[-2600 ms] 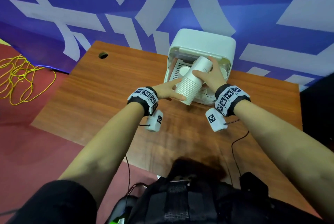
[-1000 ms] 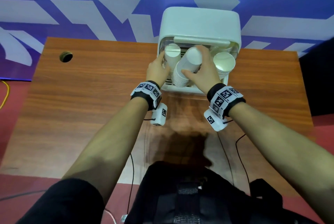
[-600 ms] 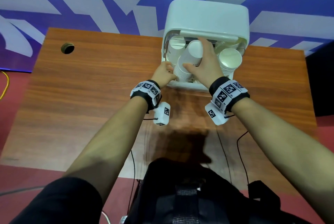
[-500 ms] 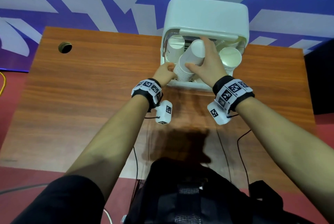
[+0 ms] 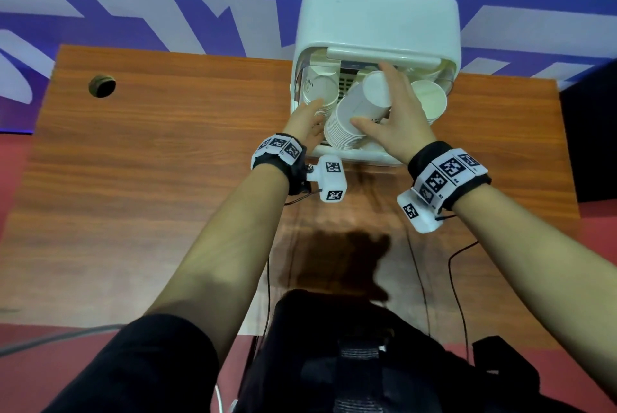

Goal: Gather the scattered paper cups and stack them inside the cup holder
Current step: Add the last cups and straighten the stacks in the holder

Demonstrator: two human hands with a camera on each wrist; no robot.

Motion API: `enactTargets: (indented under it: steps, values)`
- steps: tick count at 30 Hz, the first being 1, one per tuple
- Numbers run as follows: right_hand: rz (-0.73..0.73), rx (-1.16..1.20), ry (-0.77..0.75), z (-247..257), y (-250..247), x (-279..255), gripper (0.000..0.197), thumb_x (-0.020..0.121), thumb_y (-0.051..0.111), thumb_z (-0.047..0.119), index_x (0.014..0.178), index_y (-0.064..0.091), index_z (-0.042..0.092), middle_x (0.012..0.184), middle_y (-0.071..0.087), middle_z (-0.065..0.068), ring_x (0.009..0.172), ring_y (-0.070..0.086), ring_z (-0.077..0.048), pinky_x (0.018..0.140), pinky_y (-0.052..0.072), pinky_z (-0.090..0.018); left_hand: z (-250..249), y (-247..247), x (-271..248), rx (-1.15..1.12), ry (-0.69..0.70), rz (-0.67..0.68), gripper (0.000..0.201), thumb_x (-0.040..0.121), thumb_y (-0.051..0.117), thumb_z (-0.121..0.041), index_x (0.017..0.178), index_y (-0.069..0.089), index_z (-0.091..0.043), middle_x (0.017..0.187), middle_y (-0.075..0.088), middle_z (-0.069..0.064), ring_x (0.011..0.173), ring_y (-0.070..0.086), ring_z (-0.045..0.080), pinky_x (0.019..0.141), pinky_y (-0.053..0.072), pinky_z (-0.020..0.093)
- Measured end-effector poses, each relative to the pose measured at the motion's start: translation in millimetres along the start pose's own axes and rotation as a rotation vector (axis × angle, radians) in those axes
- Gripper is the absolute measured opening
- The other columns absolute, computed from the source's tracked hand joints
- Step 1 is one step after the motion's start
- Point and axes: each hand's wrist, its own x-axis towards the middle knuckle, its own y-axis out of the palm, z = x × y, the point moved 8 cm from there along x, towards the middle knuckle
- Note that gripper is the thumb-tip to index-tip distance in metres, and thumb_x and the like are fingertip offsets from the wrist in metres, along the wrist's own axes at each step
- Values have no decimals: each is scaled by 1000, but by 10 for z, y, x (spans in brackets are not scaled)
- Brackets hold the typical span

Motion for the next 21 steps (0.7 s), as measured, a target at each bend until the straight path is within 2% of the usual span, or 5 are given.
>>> enactTargets:
  steps: [3,9,11,15,21]
  values:
    - [11,2,-18,-24,-9,-19,87,78,75,19,148,24,14,143,35,-6,120,31,0,98,26,-13,27,39,37,-141,-34,30,60,100,43,-41,147,29,-8,143,44,18,126,49,32,99,46,45]
    - [13,-13,-44,-75,-25,-45,86,78,75,18,147,25,12,141,36,-9,120,29,-1,92,19,2,-4,61,59,-270,-23,61,69,96,34,-59,150,23,-17,149,37,16,136,39,31,111,32,54]
    - [14,-14,-46,-76,-32,-51,86,78,75,18,147,24,11,142,35,-9,121,28,-1,92,16,6,-55,34,81,-256,20,34,64,99,33,-54,152,15,-24,153,31,13,141,32,27,115,24,53]
    - [9,-19,-56,-72,-34,-55,86,77,74,18,147,25,11,141,36,-9,121,29,-2,93,16,4,-110,-32,136,-274,54,-23,52,102,39,-27,150,21,-17,152,34,7,140,33,24,114,25,54]
    - [-3,-35,-52,-32,-21,-41,83,77,74,18,145,27,13,139,37,-9,118,31,-3,92,22,-2,-135,-39,95,-144,62,-18,52,102,39,-26,150,22,-17,154,32,6,141,31,23,115,26,48]
